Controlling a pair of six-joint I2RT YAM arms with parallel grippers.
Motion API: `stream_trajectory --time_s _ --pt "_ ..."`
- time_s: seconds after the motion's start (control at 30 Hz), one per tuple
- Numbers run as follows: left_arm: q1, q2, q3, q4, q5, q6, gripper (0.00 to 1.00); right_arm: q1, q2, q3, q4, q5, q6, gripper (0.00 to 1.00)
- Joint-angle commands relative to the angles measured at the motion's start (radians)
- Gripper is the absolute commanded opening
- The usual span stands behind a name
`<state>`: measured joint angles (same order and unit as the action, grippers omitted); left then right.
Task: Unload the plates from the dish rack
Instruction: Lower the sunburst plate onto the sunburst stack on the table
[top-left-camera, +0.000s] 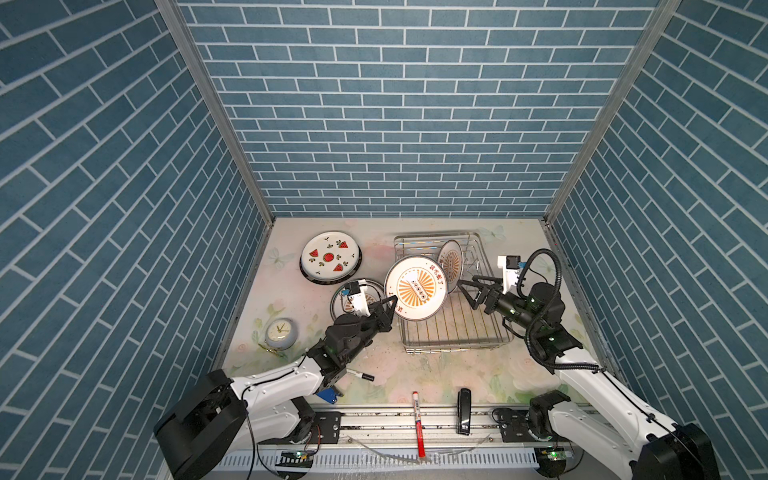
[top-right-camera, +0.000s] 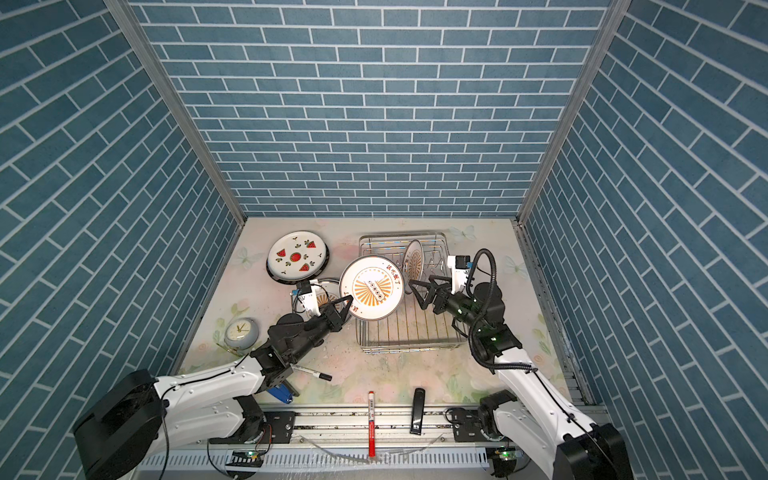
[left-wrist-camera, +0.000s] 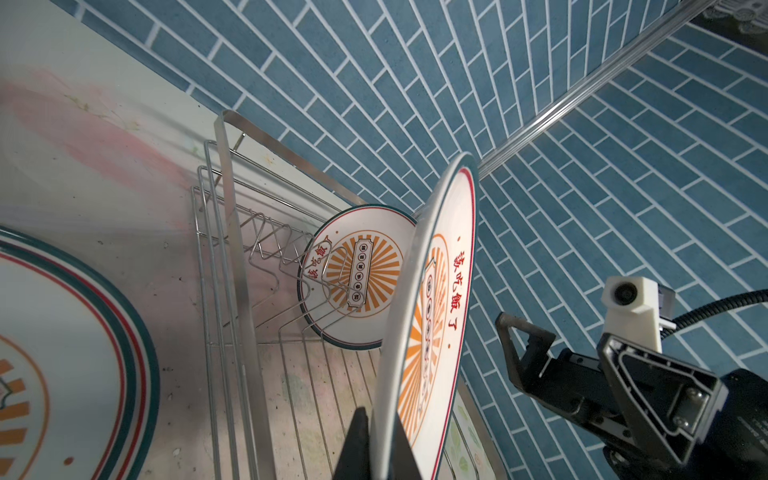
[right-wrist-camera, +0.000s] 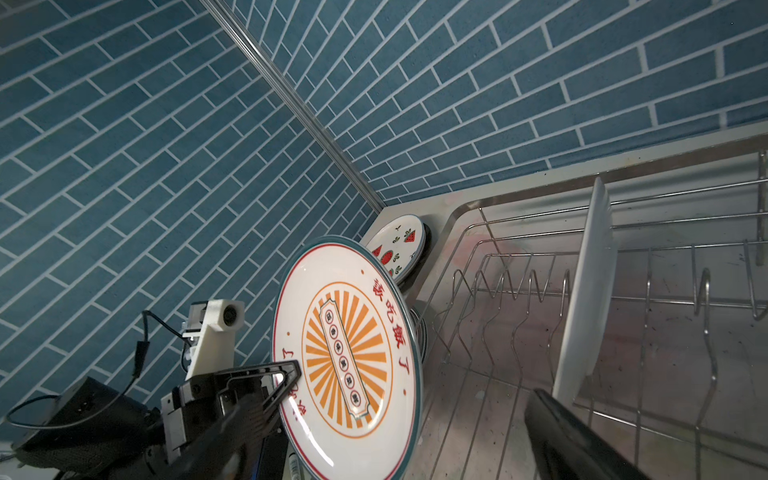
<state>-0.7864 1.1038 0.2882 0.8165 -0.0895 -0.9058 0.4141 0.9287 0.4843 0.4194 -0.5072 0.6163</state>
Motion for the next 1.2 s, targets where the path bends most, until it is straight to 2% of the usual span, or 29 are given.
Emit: stream_trajectory --time_s 0.0,0.13,0.37,0.5,0.7,0.83,1.03,1.17 --pt "0.027 -0.027 -0.05 0.076 -0.05 -0.039 0.0 0.063 0.045 0.09 -0.074 0.06 -0.107 0.99" --pt "0.046 -0.082 -0.125 0.117 -0.126 -0.073 0.0 0.148 0.118 0.151 -0.131 0.088 -0.178 0.98" --pt "0.065 -0.219 -0.154 -0.034 -0.189 -0.107 0.0 0.254 0.249 0.263 -0.245 0.116 -0.275 0.98" --pt "0.072 -0.293 -0.203 -0.06 -0.258 -0.154 0.0 0.294 0.3 0.309 -0.277 0.148 -0.303 0.98" --pt "0.082 -0.425 -0.199 -0.316 -0.362 -0.274 0.0 0.332 0.367 0.364 -0.3 0.161 -0.318 0.98" --pt "0.087 -0.461 -0.208 -0.415 -0.417 -0.337 0.0 0.361 0.404 0.395 -0.312 0.196 -0.33 0.98" --pt "0.104 -0.485 -0.192 -0.519 -0.435 -0.407 0.0 0.435 0.478 0.455 -0.319 0.193 -0.375 0.98" --pt "0.16 -0.412 -0.2 -0.475 -0.36 -0.452 0.0 0.484 0.54 0.506 -0.342 0.243 -0.397 0.98"
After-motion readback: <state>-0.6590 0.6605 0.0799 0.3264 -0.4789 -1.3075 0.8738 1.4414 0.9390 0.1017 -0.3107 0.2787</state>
